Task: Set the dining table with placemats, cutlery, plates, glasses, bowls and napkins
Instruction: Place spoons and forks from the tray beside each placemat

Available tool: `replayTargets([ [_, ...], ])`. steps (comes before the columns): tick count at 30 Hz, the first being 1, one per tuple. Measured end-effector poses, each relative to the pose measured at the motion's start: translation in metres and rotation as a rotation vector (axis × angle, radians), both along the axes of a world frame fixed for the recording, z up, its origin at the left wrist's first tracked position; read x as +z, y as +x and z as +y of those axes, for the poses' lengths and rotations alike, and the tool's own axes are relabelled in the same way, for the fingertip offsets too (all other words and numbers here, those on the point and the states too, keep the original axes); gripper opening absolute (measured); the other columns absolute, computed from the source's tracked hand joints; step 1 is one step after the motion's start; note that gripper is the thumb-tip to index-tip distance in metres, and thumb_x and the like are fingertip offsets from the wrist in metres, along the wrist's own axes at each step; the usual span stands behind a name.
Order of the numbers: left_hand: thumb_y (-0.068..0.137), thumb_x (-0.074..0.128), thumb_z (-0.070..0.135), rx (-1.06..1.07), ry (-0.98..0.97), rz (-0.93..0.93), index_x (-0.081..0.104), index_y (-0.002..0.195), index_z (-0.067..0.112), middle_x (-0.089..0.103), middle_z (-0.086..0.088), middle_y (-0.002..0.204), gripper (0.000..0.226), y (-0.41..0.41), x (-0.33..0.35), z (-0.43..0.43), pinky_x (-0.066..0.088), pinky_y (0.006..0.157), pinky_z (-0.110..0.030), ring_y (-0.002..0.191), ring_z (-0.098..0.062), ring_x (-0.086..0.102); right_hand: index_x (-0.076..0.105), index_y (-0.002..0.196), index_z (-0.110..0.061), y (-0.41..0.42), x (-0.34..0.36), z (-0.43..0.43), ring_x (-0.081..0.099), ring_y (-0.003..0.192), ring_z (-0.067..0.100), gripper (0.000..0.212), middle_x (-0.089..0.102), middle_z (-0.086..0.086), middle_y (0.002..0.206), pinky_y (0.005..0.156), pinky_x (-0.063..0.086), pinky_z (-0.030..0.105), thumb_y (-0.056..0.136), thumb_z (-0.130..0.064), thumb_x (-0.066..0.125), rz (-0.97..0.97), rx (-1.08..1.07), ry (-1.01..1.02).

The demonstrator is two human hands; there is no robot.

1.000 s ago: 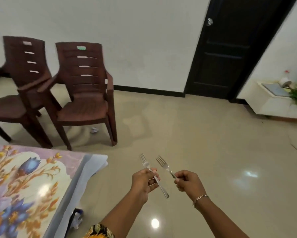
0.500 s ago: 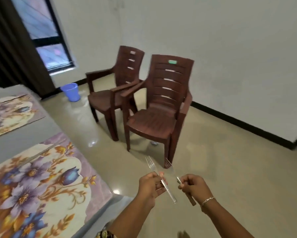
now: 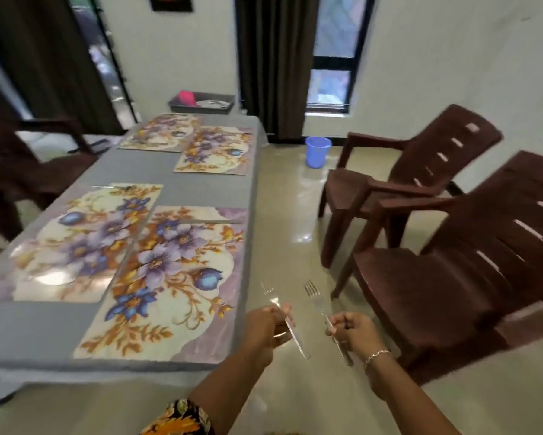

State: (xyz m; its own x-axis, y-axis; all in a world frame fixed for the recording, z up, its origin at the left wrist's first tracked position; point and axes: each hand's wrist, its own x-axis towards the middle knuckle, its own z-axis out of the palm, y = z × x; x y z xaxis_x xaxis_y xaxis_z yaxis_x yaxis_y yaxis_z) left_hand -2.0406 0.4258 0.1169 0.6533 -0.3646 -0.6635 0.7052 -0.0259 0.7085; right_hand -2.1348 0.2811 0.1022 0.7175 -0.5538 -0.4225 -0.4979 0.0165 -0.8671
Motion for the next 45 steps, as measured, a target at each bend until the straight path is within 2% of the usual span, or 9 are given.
replayTargets([
  [3,0.088,0.058,0.002,0.189,-0.044,0.000,0.062,0.081,0.005,0.059,-0.007,0.065,0.009,0.026,-0.002,0.017,0.053,0.059,-0.027,0.061,-0.017,0.058,0.057,0.071,-0.007,0.053,0.001,0.002,0.053,0.040,0.002,0.025,0.060,0.006,0.058,0.040,0.039,0.013,0.081,0.016,0.054,0.017,0.175,0.030],
  [11,0.089,0.055,-0.002,0.681,-0.079,0.043,0.063,0.083,0.000,0.063,-0.009,0.061,0.010,0.091,-0.010,0.081,0.052,0.049,-0.025,0.061,-0.022,0.058,0.058,0.073,-0.007,0.179,0.003,0.049,0.052,0.040,0.001,0.024,0.059,0.007,0.063,0.042,0.040,0.012,0.080,0.016,0.056,0.085,0.668,-0.014],
  [19,0.089,0.056,-0.001,1.087,-0.034,0.039,0.062,0.090,0.002,0.061,-0.009,0.066,0.007,0.089,-0.019,0.163,0.052,0.050,-0.026,0.059,-0.021,0.058,0.058,0.067,-0.011,0.226,-0.017,0.136,0.053,0.054,0.007,0.030,0.056,0.000,0.061,0.048,0.042,0.010,0.077,0.018,0.058,0.130,1.133,-0.100],
  [24,0.087,0.055,-0.003,1.272,-0.042,0.038,0.066,0.089,0.003,0.066,0.000,0.053,0.012,0.062,-0.021,0.180,0.051,0.047,-0.021,0.048,-0.013,0.061,0.054,0.064,-0.009,0.228,-0.024,0.176,0.047,0.034,-0.005,0.031,0.050,0.003,0.060,0.039,0.040,0.010,0.077,0.019,0.059,0.200,1.362,-0.107],
  [27,0.088,0.054,-0.004,1.338,-0.055,0.057,0.066,0.089,0.003,0.067,0.000,0.056,0.014,0.050,-0.022,0.179,0.052,0.059,-0.029,0.061,-0.018,0.061,0.055,0.061,-0.012,0.229,-0.032,0.186,0.050,0.047,0.009,0.032,0.051,0.004,0.060,0.045,0.043,0.019,0.075,0.017,0.060,0.221,1.431,-0.153],
  [30,0.088,0.056,-0.002,1.373,-0.028,0.075,0.066,0.095,0.000,0.067,-0.004,0.067,0.013,0.043,-0.022,0.173,0.053,0.057,-0.026,0.062,-0.017,0.060,0.056,0.059,-0.016,0.232,-0.038,0.189,0.052,0.059,0.018,0.033,0.054,0.002,0.060,0.061,0.048,0.032,0.072,0.014,0.062,0.218,1.478,-0.231],
  [33,0.087,0.054,-0.004,1.391,0.009,0.076,0.066,0.089,0.001,0.062,-0.007,0.072,0.013,0.043,-0.021,0.165,0.051,0.058,-0.027,0.063,-0.019,0.055,0.053,0.056,-0.024,0.234,-0.039,0.189,0.055,0.068,0.019,0.034,0.054,-0.005,0.059,0.070,0.048,0.029,0.072,0.003,0.065,0.147,1.536,-0.357],
  [41,0.084,0.061,-0.004,1.377,0.062,0.082,0.065,0.078,0.004,0.065,-0.005,0.064,0.011,0.061,-0.021,0.126,0.049,0.044,-0.016,0.056,-0.016,0.057,0.051,0.057,-0.025,0.248,-0.036,0.167,0.047,0.051,0.010,0.032,0.052,-0.006,0.061,0.053,0.043,0.022,0.081,-0.004,0.053,0.115,1.597,-0.398],
  [45,0.086,0.058,-0.004,1.336,0.055,0.072,0.066,0.082,0.004,0.064,-0.006,0.068,0.012,0.090,-0.021,0.090,0.051,0.046,-0.019,0.058,-0.016,0.057,0.051,0.060,-0.019,0.266,-0.026,0.132,0.049,0.045,0.006,0.033,0.053,-0.002,0.056,0.048,0.043,0.020,0.089,-0.004,0.053,0.060,1.533,-0.188],
])
